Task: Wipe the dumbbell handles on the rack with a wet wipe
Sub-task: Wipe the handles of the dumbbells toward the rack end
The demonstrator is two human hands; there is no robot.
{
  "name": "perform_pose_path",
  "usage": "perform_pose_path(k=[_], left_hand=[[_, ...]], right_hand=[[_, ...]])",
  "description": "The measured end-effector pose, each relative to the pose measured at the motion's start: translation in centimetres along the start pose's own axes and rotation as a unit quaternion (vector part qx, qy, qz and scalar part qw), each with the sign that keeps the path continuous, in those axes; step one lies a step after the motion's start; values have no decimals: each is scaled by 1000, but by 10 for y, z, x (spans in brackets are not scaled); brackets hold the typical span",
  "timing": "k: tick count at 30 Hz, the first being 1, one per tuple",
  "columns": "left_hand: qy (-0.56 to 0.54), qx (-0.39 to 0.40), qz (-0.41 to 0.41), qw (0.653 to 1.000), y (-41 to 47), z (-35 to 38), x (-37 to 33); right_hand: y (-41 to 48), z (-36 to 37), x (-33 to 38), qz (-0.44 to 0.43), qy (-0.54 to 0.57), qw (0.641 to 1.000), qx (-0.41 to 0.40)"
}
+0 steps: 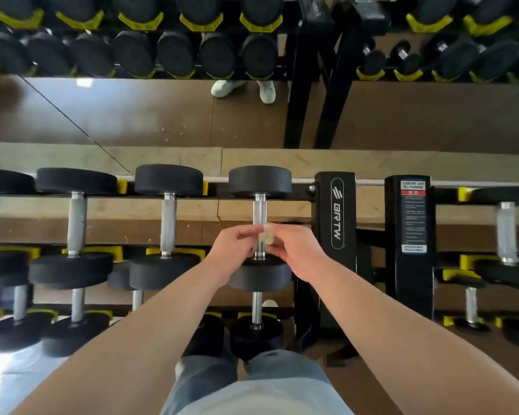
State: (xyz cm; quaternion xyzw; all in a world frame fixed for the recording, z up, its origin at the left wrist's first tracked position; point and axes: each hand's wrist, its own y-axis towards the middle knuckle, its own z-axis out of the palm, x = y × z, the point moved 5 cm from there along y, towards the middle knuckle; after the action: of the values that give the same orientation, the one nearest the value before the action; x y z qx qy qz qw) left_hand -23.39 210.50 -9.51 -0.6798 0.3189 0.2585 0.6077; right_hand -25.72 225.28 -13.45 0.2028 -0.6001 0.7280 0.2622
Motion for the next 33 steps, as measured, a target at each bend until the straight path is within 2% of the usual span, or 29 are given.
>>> perform_pose_path(k=[2, 6, 7, 9, 11, 12, 13, 15, 16, 18, 20, 23, 25, 28, 29, 30, 33], left_hand=[[-31, 7, -3, 999, 8, -3, 0], [-16, -27, -13, 999, 23, -10, 5], [13, -35, -17, 999, 26, -11, 8], [89, -21, -22, 996, 30, -9, 14], [142, -3, -26, 990, 33, -7, 17], [150, -2, -30, 988, 35, -7, 19], [152, 0, -33, 988, 37, -8, 19], [155, 10, -42, 987, 40, -8, 21], [155, 13, -49, 987, 42, -8, 22], [158, 13, -59, 986, 44, -9, 23], [161, 16, -62, 985, 45, -8, 22], [152, 10, -67, 986, 49, -7, 20], [146, 3, -69, 987, 50, -7, 18], [143, 1, -58, 988, 50, -6, 20], [142, 3, -54, 988, 49, -6, 20], [138, 6, -50, 989, 49, -6, 20], [123, 16, -41, 991, 48, -5, 17]], right_hand=[[6, -5, 6, -18, -10, 1000, -2], [21, -12, 15, -54, -172, 977, -118], [22, -11, 14, -50, -238, 964, -108], [19, -3, 7, -30, -389, 920, -38], [19, 1, 1, -28, -480, 877, -9], [22, 1, 1, -25, -482, 876, -21], [26, 0, 2, -14, -454, 890, -40], [35, -2, 2, 23, -304, 948, -95], [40, -2, 7, 26, -230, 965, -123], [50, 2, 24, -12, -165, 975, -148], [53, 6, 42, -70, -187, 969, -143], [42, 10, 49, -126, -308, 937, -105], [35, 7, 33, -80, -417, 904, -47], [32, 7, 8, 1, -561, 826, 56], [35, 6, 7, 12, -562, 825, 60], [40, 5, 8, 23, -530, 846, 53], [58, 4, 17, 32, -264, 964, 18]])
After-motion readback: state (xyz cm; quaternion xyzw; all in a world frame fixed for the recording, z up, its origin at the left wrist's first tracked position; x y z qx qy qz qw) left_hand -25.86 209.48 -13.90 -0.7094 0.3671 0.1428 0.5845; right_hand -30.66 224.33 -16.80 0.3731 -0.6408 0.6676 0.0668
